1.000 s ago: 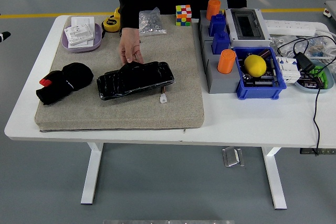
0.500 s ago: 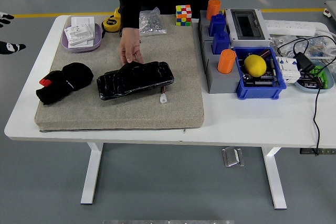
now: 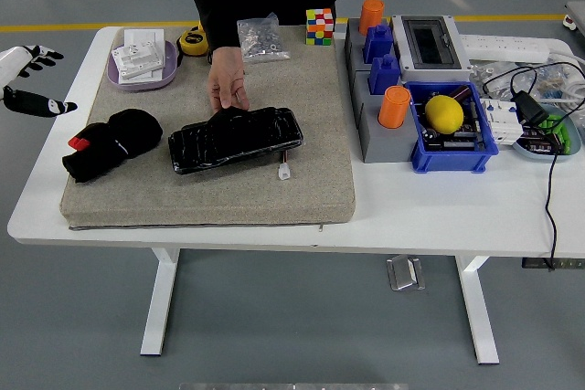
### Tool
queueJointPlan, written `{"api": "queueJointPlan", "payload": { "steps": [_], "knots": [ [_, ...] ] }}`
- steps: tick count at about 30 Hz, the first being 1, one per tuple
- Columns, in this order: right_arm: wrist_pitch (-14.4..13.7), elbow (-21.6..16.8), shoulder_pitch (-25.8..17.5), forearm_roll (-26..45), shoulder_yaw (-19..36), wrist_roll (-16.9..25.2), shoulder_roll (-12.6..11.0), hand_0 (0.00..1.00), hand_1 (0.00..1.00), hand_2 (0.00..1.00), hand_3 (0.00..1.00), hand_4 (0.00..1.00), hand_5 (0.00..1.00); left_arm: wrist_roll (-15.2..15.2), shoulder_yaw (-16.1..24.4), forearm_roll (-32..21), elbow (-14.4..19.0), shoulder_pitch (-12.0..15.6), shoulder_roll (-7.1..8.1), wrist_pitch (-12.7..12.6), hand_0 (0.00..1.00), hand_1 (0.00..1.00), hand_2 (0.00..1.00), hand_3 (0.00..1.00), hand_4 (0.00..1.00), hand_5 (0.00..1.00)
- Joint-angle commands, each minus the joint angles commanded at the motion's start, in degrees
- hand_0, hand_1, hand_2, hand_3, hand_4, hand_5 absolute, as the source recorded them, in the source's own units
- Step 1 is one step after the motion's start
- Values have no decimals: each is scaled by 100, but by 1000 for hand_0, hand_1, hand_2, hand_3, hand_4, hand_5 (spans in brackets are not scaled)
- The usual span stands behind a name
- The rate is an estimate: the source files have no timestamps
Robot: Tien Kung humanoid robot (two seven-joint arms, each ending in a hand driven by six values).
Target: Pick the rag up,wipe the panel,place it on the desk
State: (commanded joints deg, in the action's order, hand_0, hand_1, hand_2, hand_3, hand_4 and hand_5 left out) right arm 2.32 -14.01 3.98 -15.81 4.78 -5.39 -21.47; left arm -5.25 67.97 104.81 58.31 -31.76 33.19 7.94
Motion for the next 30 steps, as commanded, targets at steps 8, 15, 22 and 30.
{"api": "queueJointPlan", "payload": {
  "steps": [8, 15, 22, 30],
  "knots": [
    [-1, -5, 9, 11, -45, -3, -11, 704, 679, 692, 601, 942, 455, 20, -102, 188, -218, 30, -270, -44, 755, 833, 846, 846, 920, 236],
    [-4, -10, 11, 15, -78, -5, -16, 707, 679, 692, 599, 940, 457, 17, -221, 193, -392, -2, -470, -87, 755, 832, 845, 847, 925, 235],
    [-11, -13, 23, 9, -88, 0, -10, 705, 679, 692, 599, 940, 456, 8, -327, 168, -540, -62, -647, -117, 753, 829, 843, 842, 927, 237],
    [-18, -18, 65, 14, -133, 0, -21, 705, 678, 692, 597, 937, 458, 52, -405, 89, -843, -185, -821, -163, 749, 821, 839, 835, 929, 238]
  ]
}}
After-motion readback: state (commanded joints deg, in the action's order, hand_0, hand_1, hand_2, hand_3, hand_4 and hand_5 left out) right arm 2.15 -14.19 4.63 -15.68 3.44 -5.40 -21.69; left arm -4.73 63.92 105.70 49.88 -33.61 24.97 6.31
